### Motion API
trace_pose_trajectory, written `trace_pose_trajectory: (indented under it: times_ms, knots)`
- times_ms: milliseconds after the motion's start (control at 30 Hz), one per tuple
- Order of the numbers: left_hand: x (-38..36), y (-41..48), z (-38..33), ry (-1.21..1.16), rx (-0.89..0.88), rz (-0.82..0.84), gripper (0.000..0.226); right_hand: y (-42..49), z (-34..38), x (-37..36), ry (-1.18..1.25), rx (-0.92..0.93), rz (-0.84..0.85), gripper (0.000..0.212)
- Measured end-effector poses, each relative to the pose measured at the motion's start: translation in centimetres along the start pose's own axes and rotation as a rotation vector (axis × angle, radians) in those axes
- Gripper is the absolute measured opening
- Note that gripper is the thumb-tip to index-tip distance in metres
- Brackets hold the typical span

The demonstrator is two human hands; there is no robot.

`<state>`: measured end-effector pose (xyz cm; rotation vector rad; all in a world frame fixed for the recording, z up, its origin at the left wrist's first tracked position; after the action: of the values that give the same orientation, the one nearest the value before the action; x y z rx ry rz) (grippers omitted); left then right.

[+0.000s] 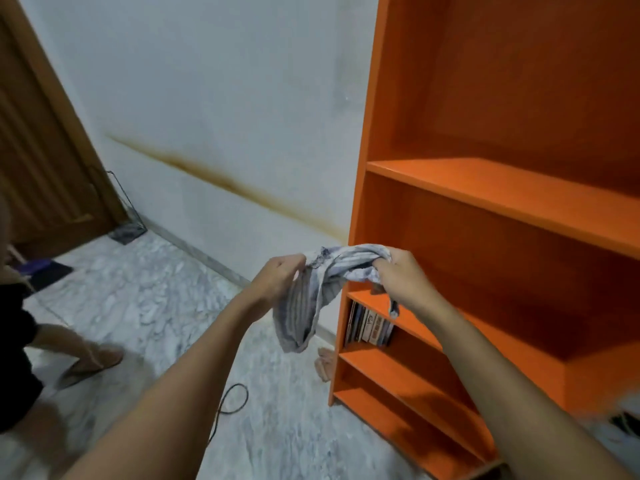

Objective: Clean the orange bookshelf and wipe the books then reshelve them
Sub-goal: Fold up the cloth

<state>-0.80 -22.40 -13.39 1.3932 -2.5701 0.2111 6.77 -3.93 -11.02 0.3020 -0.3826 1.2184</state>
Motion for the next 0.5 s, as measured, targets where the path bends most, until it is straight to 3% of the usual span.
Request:
trace_pose_trajectory:
  times_ms: [67,167,200,400,500]
  knots:
    - [-0.3,-0.6,-2.9,0.008,-0.032,0.089,0.036,0.2,2.2,1.3,0.113,-0.034,-0.014,0.039]
    - [-0.6,-0.6,-5.3,0.064,-0.049,0.157,0.017,1.0,4.8,1.8,0.3,-0.051,0.012,0.037]
    - [-0.7,-0.5,-5.4,0.093,-0.043,0.164,0.019,1.1,5.9,1.9,0.311,-0.017,0.004,0.037]
    - [3.5,1.5,-6.6,0.274,-0.119,-0.054,0.014,2.7,11.6,2.5,0.205,0.134,-0.161,0.044]
    - [6.1,2.8,-8.0,0.263,-0.173,-0.009,0.008,3.5,13.5,3.5,0.06,0.2,-0.324,0.036]
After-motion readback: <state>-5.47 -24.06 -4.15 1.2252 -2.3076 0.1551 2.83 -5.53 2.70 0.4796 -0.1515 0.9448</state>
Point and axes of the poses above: each hand's wrist, its own y-axis towards the middle knuckle, its own x-axis out of the back of the hand, z = x × y, the point moved 7 cm from there along y, towards the middle knuckle, and after that the axes turned 3 degrees about -x, right-handed, at the moved point
